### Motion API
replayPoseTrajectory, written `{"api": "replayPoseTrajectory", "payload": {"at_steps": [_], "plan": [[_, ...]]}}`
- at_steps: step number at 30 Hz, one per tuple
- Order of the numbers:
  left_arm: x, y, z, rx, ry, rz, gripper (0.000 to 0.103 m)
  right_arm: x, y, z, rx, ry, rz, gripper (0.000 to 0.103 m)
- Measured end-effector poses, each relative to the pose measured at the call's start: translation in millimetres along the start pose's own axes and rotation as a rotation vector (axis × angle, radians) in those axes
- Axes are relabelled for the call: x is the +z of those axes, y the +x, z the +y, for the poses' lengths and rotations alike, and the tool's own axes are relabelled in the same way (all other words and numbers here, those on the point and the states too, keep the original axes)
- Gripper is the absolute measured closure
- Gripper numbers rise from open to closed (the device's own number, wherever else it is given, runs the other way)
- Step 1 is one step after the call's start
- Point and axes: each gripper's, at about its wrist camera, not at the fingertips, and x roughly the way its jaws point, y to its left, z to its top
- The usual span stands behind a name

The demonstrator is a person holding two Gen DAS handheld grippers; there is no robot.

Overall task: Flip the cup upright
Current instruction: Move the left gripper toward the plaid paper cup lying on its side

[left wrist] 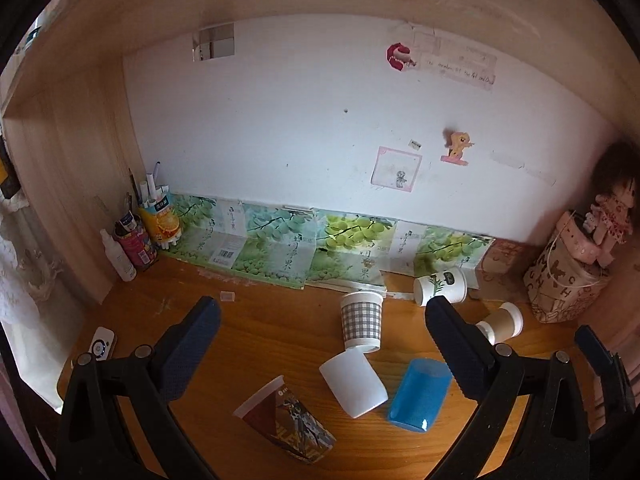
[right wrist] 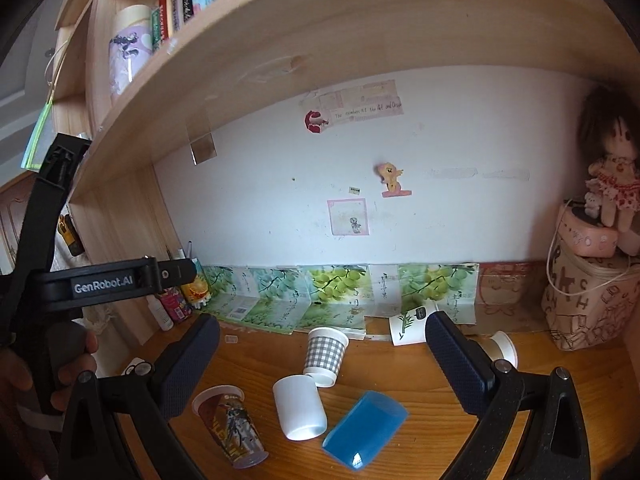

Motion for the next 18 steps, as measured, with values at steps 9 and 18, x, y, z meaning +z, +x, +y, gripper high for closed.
{"api": "replayPoseTrajectory", "payload": {"at_steps": [9, 18], "plan": [[12.2, 64.9, -15.9, 0.008, 0.042, 0.097, 0.001, -14.9, 53.1, -23.3, 0.008, -0.005, 0.023, 0.000], [15.2, 122.9, -24.8, -0.045, -0.003, 0.257, 0.001, -29.8, 90.9, -50.8, 0.036, 0.054, 0.071, 0.000]]}}
